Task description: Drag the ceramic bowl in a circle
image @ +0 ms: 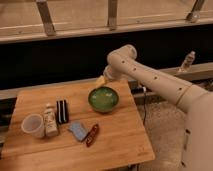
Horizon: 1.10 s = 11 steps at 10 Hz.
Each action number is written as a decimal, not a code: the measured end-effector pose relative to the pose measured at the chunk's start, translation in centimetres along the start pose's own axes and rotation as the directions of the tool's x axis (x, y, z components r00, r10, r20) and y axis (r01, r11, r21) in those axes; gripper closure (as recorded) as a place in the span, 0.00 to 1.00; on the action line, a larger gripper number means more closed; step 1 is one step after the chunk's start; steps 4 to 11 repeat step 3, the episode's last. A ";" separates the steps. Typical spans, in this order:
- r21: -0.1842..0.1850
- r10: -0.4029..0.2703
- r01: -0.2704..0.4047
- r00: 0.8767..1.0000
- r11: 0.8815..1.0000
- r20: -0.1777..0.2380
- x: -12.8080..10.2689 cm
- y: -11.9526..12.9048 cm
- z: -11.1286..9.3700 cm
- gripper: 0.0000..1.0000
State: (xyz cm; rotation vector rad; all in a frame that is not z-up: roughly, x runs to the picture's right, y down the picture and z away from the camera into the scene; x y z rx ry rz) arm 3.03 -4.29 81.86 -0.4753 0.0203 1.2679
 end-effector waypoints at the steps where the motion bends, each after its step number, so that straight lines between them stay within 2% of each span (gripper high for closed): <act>1: 0.009 0.041 -0.041 0.999 0.999 0.012 0.0 -1.6 -0.7 0.20; 2: 0.029 0.114 -0.114 0.993 0.993 0.022 0.7 -4.7 -1.4 0.20; 3: 0.040 0.157 -0.158 0.987 0.987 0.022 1.3 -6.2 -1.6 0.20; 11: 0.040 0.157 -0.158 0.987 0.987 0.022 1.3 -6.2 -1.6 0.20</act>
